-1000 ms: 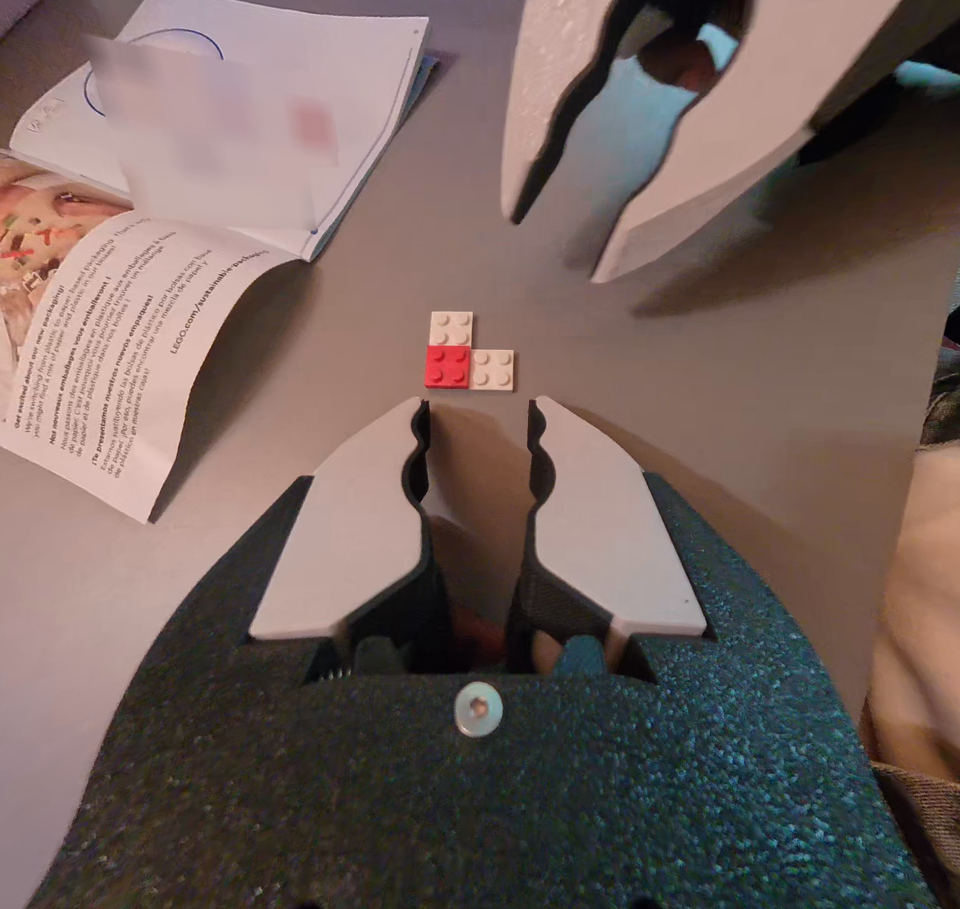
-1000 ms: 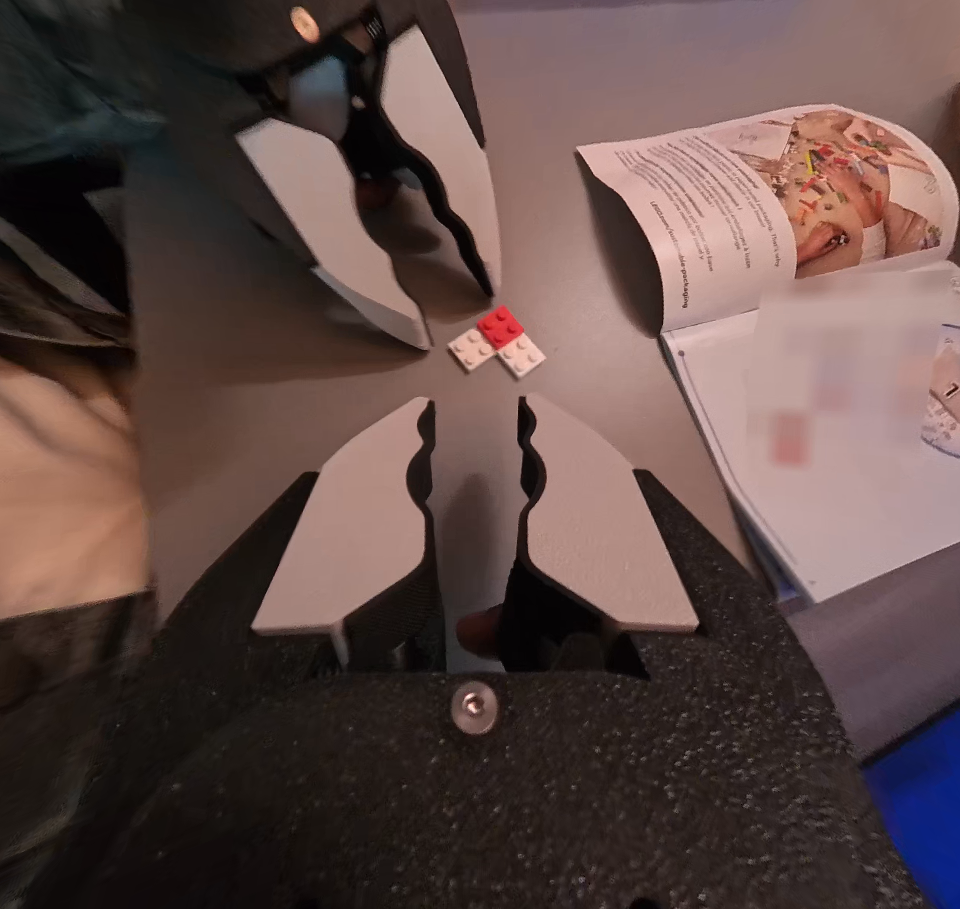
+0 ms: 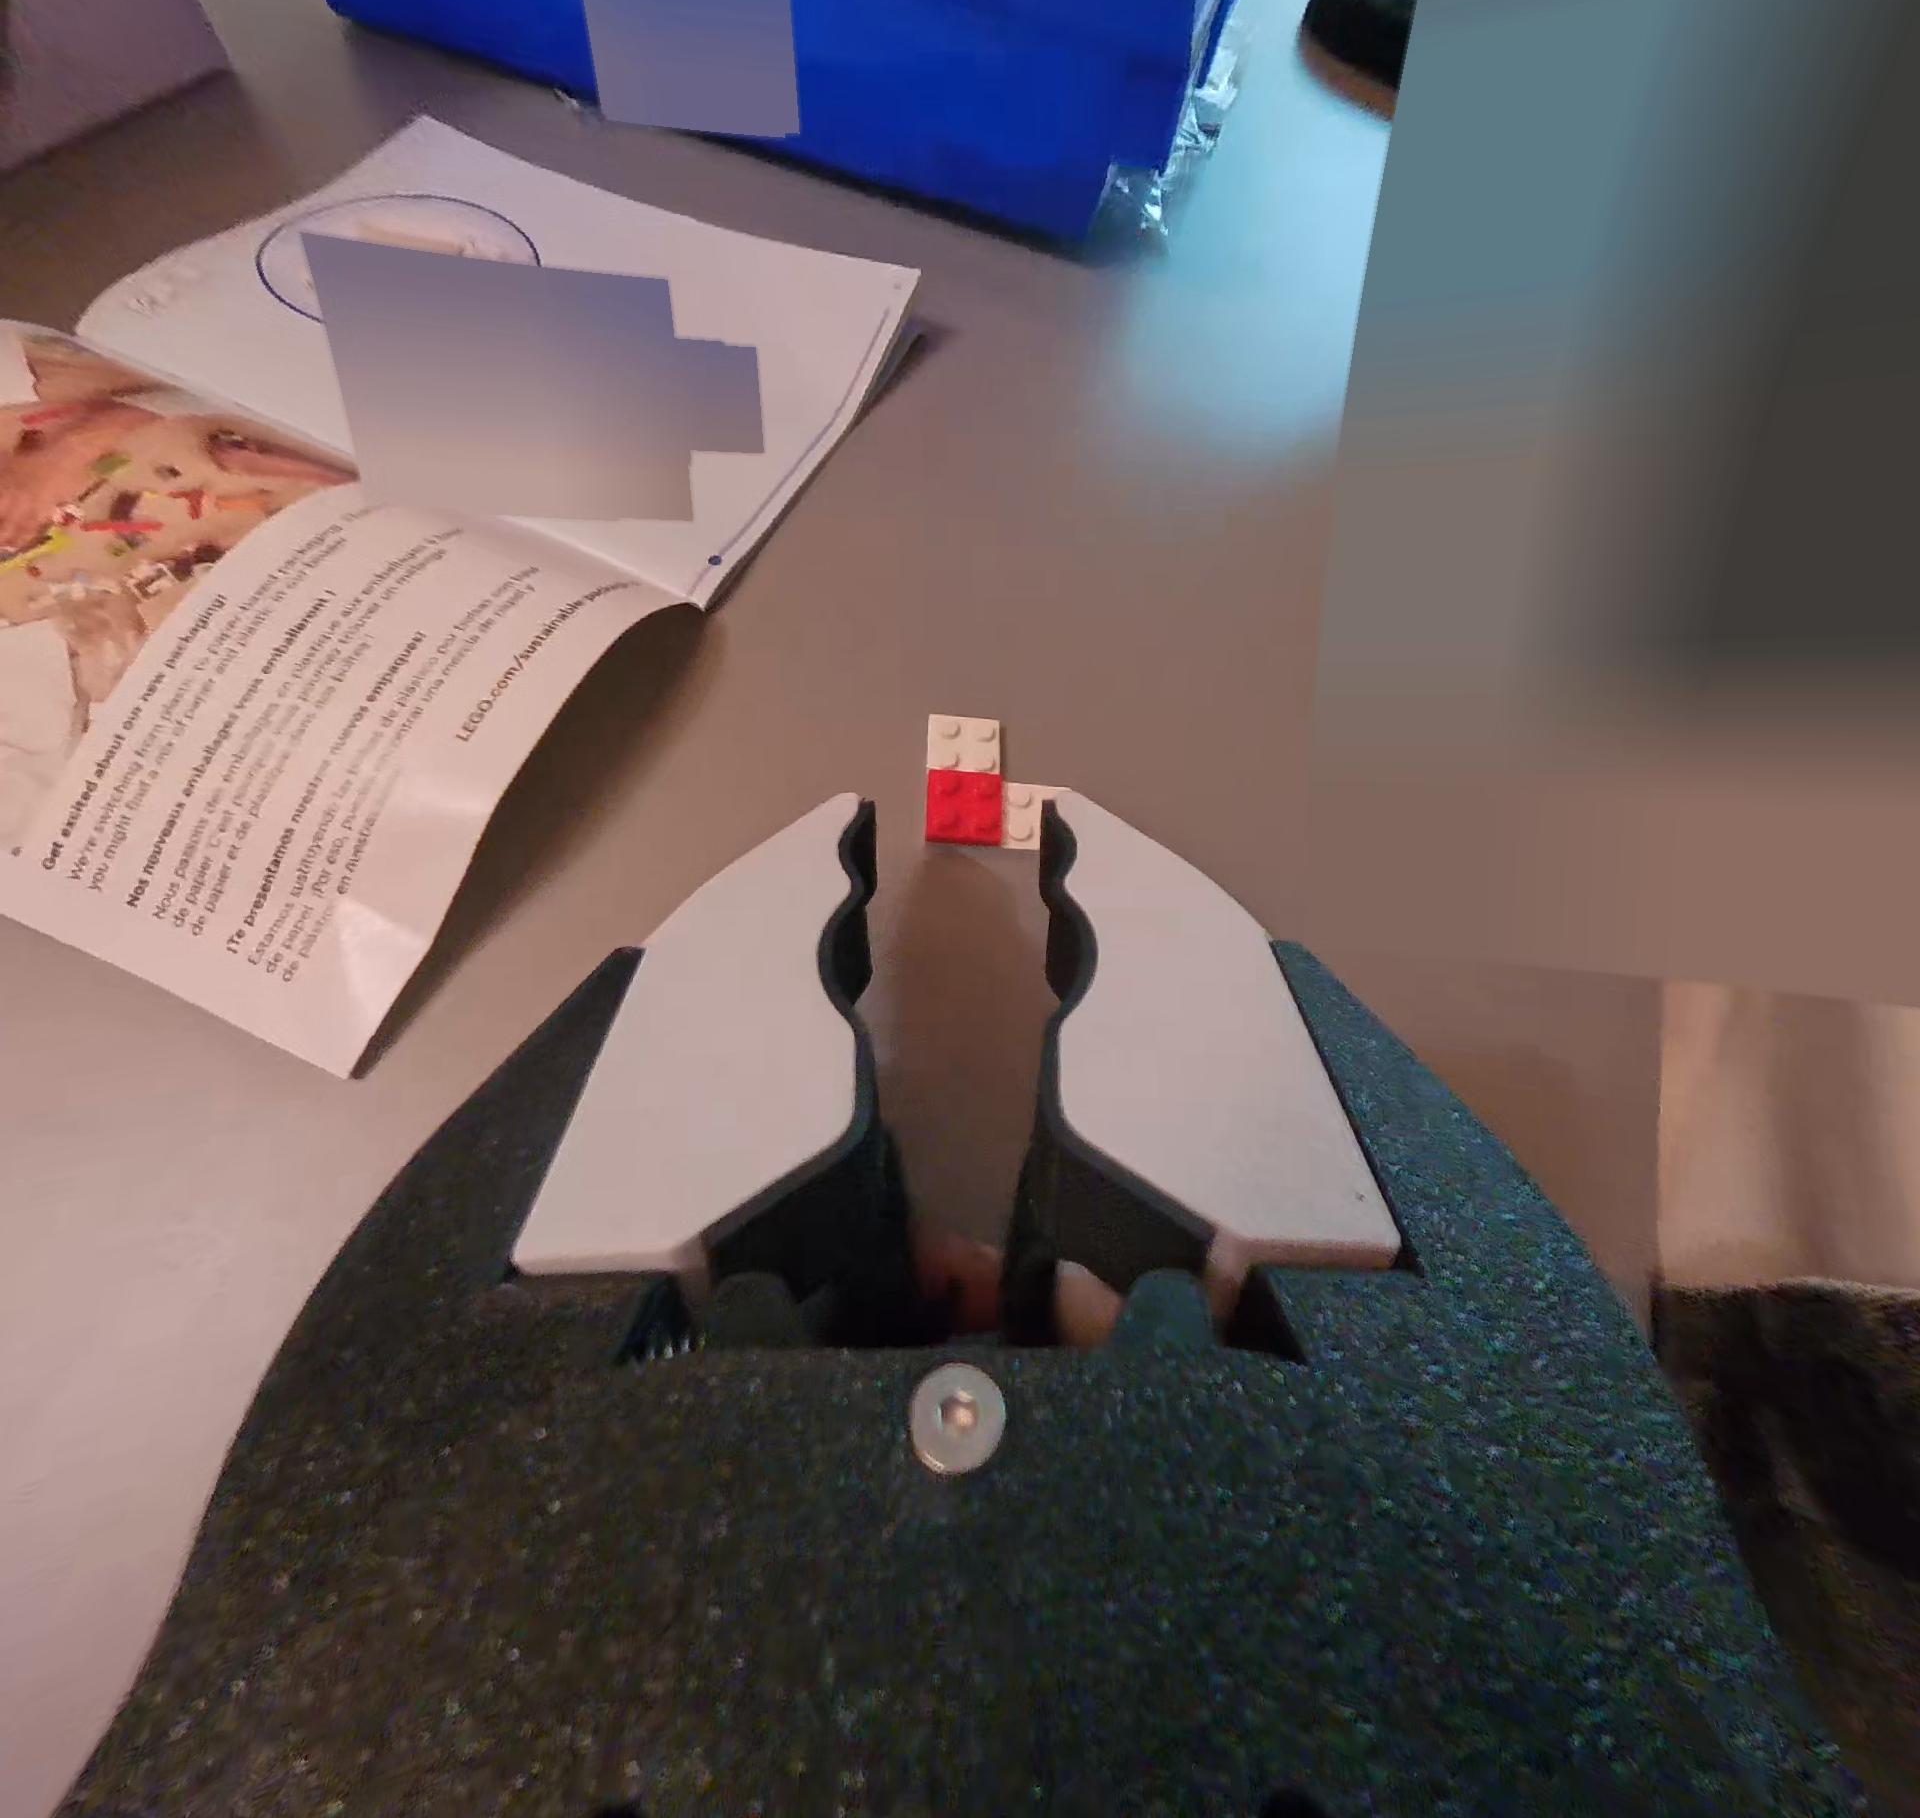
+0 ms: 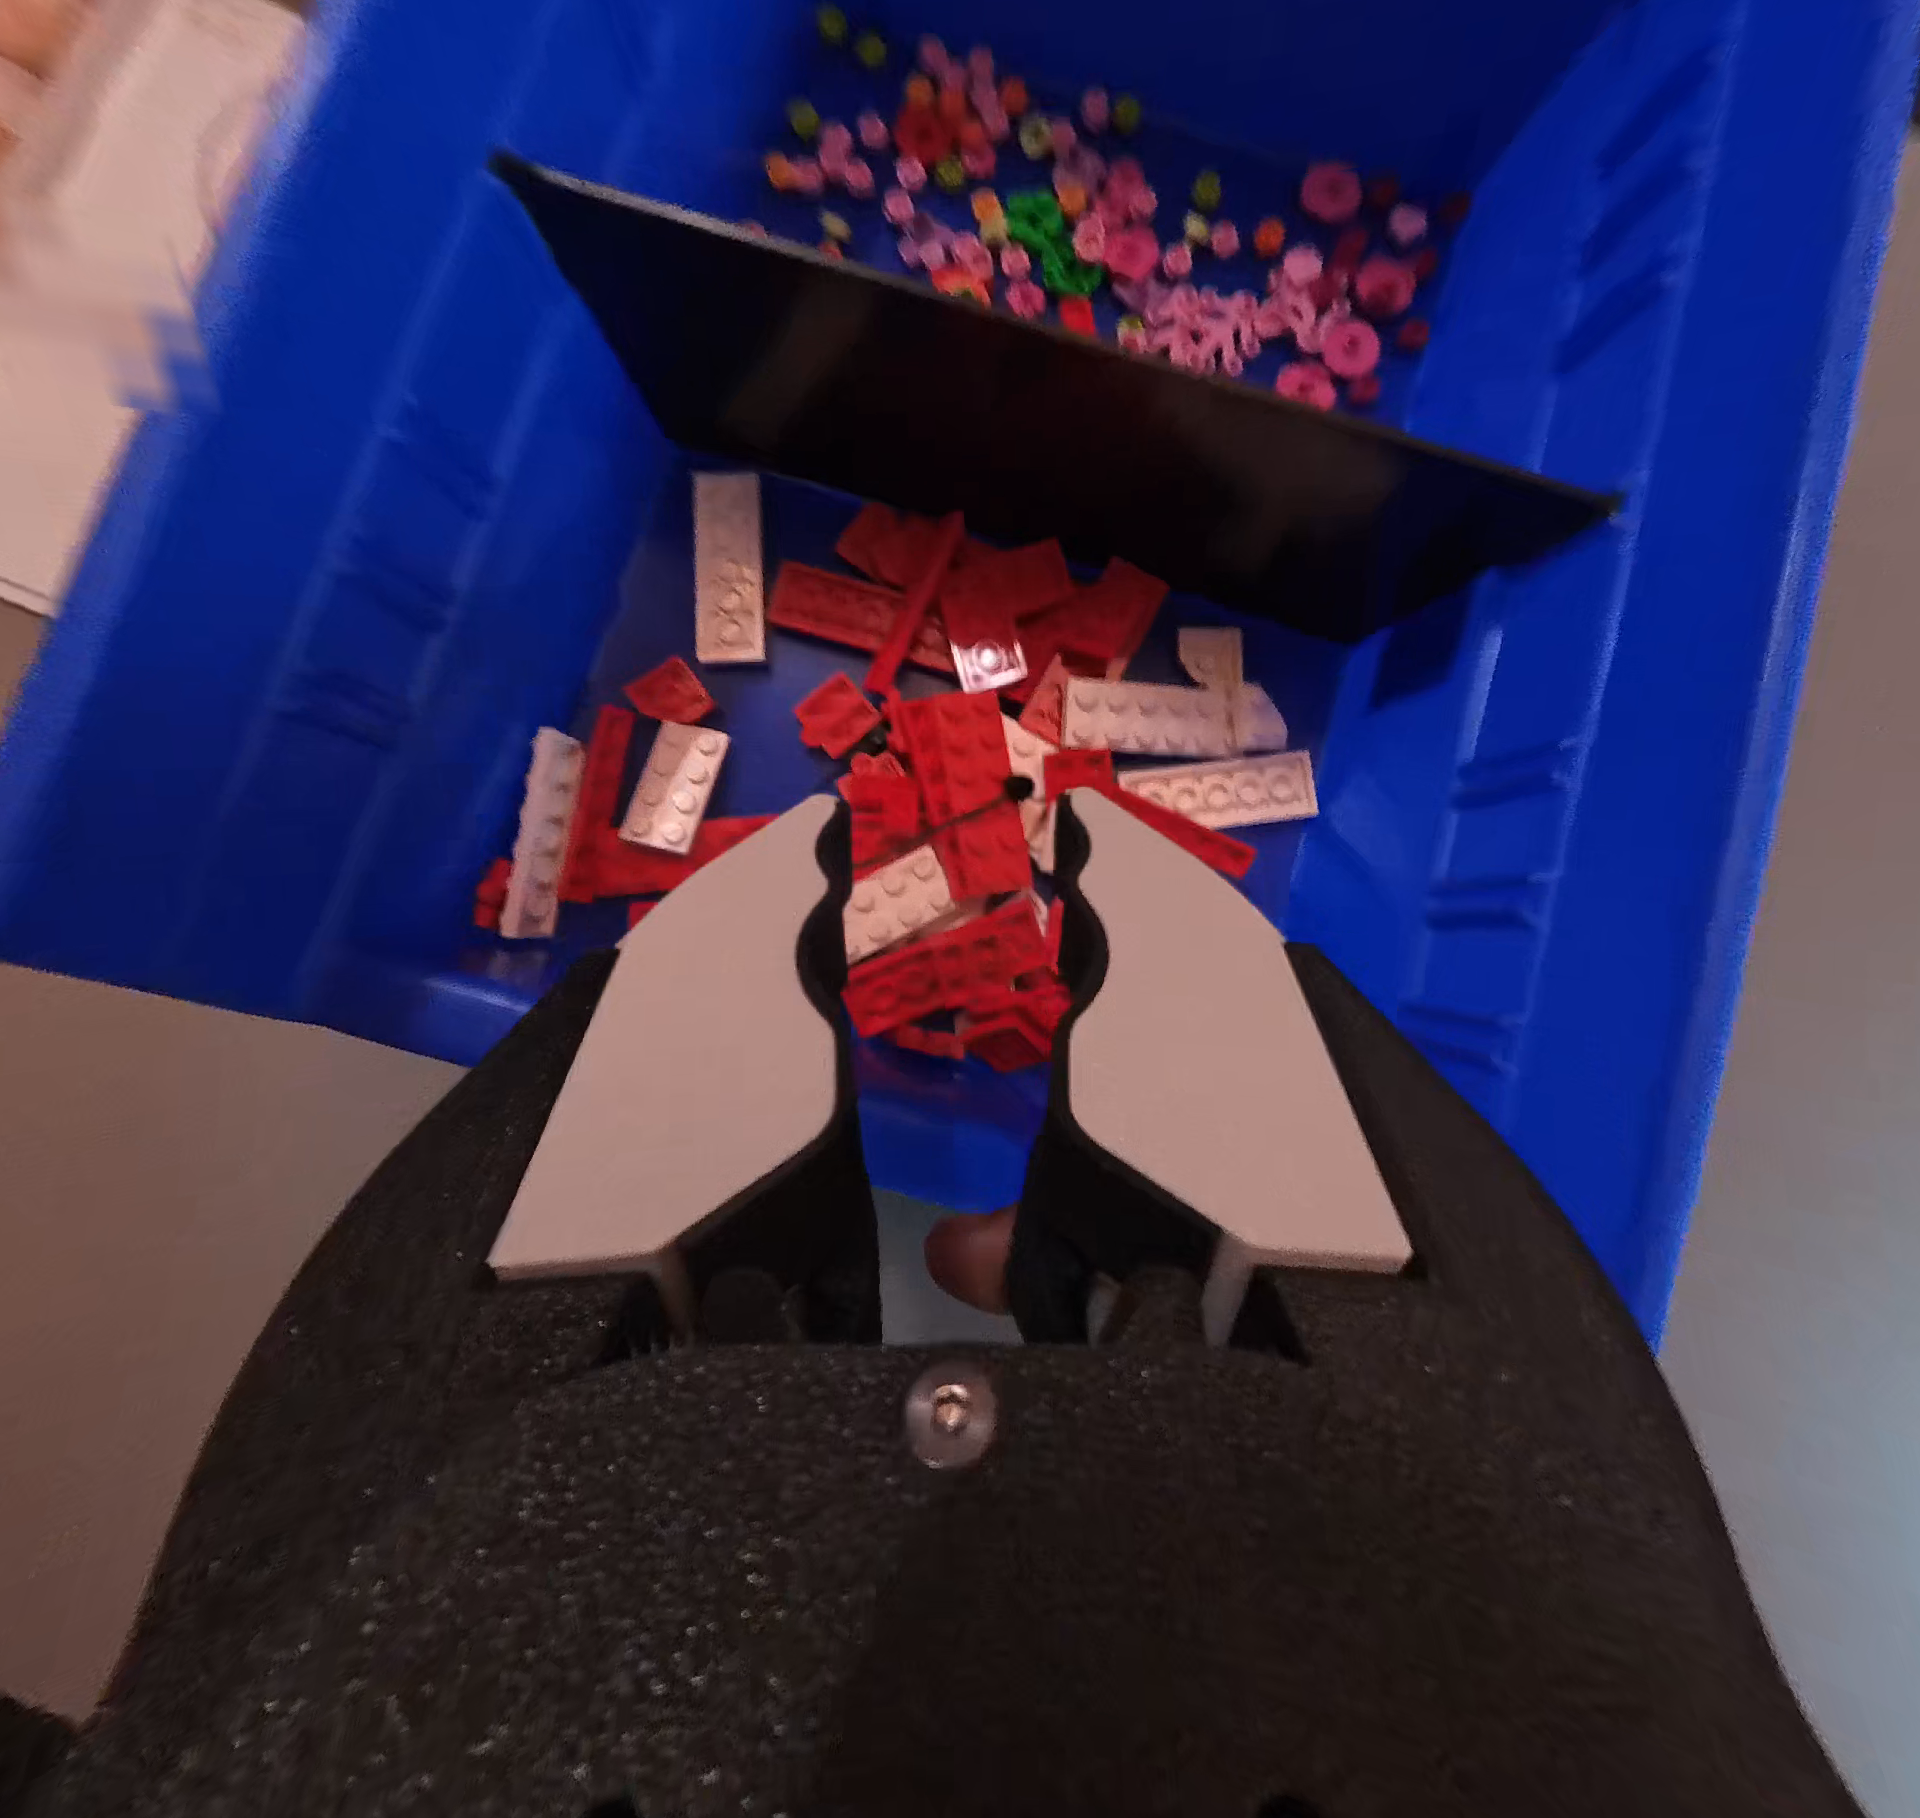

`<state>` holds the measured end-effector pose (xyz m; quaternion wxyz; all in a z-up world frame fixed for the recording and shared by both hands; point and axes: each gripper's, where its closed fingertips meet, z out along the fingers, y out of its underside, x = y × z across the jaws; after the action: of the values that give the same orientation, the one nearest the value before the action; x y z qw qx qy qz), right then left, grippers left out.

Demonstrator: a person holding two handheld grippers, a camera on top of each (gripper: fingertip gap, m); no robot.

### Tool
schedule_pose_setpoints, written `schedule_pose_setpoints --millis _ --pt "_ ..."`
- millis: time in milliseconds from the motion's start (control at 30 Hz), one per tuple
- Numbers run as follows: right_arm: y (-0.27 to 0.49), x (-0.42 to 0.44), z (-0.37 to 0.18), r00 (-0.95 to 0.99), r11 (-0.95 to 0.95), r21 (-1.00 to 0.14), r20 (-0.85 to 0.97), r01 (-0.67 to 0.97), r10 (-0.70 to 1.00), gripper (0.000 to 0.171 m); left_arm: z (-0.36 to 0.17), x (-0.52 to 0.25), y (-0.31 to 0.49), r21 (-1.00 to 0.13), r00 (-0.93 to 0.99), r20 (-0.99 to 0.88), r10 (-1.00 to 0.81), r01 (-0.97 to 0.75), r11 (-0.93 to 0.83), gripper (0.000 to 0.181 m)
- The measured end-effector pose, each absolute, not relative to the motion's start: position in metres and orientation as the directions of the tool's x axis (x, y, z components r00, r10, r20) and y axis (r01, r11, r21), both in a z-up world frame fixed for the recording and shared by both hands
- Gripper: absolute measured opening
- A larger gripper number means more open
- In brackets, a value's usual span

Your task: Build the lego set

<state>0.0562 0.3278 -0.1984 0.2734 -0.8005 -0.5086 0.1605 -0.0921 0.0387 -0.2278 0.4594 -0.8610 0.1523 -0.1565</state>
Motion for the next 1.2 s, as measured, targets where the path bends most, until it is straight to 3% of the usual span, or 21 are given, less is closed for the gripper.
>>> schedule_pose_setpoints --millis 467,633,767,867,1000,1100,1200 --pt "0.336 0.054 -0.240 0.413 -0.365 -0.433 0.016 0.824 0.911 0.041 -0.225 -0.101 0.040 -0.851 0.917 0.104 -0.386 -0.118 -0.511 0.030" --pt "0.333 0.050 -0.241 0.372 -0.331 -0.450 0.003 0.830 0.928 0.018 -0.226 -0.105 0.043 -0.848 0.924 0.113 -0.364 -0.102 -0.520 0.031" --pt "0.331 0.047 -0.231 0.356 -0.299 -0.491 0.024 0.818 0.934 0.016 -0.205 -0.117 0.059 -0.878 0.946 -0.001 -0.323 -0.156 -0.453 0.030" --pt "0.327 0.039 -0.212 0.345 -0.261 -0.569 0.043 0.780 0.937 0.019 -0.184 -0.113 0.080 -0.851 0.911 -0.132 -0.390 -0.306 -0.426 0.026" --pt "0.323 0.035 -0.199 0.356 -0.235 -0.633 0.069 0.737 0.932 0.020 -0.190 -0.126 0.125 -0.754 0.850 -0.295 -0.436 -0.487 -0.441 0.005" --pt "0.312 0.029 -0.185 0.321 -0.177 -0.670 0.096 0.721 0.942 0.021 -0.208 -0.139 0.151 -0.704 0.842 -0.287 -0.457 -0.509 -0.496 0.004" --pt "0.303 0.025 -0.171 0.288 -0.121 -0.702 0.125 0.702 0.949 0.021 -0.208 -0.139 0.161 -0.723 0.845 -0.253 -0.471 -0.489 -0.488 0.004"
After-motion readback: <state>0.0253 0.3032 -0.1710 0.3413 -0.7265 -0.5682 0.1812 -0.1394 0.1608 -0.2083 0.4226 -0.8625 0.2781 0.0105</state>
